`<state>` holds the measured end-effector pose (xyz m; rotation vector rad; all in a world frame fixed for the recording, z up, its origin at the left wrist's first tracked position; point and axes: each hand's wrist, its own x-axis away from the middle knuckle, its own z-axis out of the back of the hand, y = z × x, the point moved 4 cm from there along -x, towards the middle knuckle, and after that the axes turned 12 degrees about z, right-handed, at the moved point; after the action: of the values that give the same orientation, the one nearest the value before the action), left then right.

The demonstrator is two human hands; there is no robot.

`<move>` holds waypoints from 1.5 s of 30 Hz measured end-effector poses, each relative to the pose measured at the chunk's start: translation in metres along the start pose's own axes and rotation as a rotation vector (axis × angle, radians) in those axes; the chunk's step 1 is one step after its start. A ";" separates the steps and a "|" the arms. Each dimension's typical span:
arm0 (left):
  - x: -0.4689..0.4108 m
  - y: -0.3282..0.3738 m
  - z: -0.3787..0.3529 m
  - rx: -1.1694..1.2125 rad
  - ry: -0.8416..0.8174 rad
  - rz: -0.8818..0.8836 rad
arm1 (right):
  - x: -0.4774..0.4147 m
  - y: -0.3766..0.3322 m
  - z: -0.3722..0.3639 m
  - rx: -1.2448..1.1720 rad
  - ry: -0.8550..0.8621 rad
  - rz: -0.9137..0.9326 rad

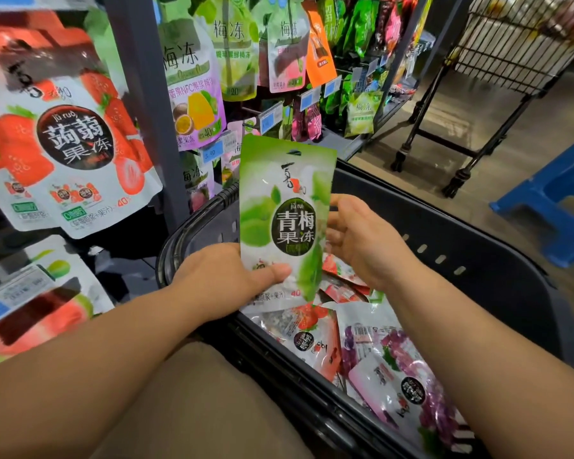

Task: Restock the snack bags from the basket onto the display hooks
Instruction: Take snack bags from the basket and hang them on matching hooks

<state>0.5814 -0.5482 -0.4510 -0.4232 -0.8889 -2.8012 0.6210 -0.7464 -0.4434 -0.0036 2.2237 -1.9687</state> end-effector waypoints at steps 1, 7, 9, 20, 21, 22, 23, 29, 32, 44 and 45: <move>0.001 0.001 0.001 -0.032 0.054 0.010 | -0.003 0.003 0.012 0.118 0.007 -0.012; 0.004 0.010 0.001 -0.172 0.246 0.010 | -0.004 0.049 0.082 0.904 0.001 -0.148; 0.003 0.010 -0.001 -0.243 0.289 0.003 | -0.002 0.067 0.089 1.093 -0.073 -0.194; 0.009 0.011 0.006 -0.257 0.429 -0.001 | 0.004 0.106 0.107 1.418 -0.198 -0.351; 0.008 0.010 0.006 -0.234 0.430 0.003 | 0.005 0.106 0.108 1.433 -0.204 -0.359; 0.008 0.009 0.006 -0.216 0.433 0.009 | 0.005 0.106 0.108 1.445 -0.209 -0.368; 0.007 0.008 0.006 -0.199 0.435 0.013 | 0.004 0.105 0.109 1.444 -0.206 -0.372; 0.008 0.003 0.008 0.045 0.460 0.032 | -0.001 0.095 0.107 1.243 0.008 -0.307; 0.007 0.000 0.009 0.105 0.459 0.049 | -0.007 0.069 0.096 1.186 0.146 -0.118; 0.007 -0.001 0.012 0.065 0.447 0.047 | -0.009 -0.040 0.065 1.139 0.052 0.270; 0.007 -0.001 0.012 0.055 0.448 0.052 | -0.010 -0.038 0.061 1.180 0.004 0.264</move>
<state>0.5773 -0.5411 -0.4402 0.1833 -0.8307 -2.6501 0.6344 -0.8102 -0.4118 0.4028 0.7114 -2.7161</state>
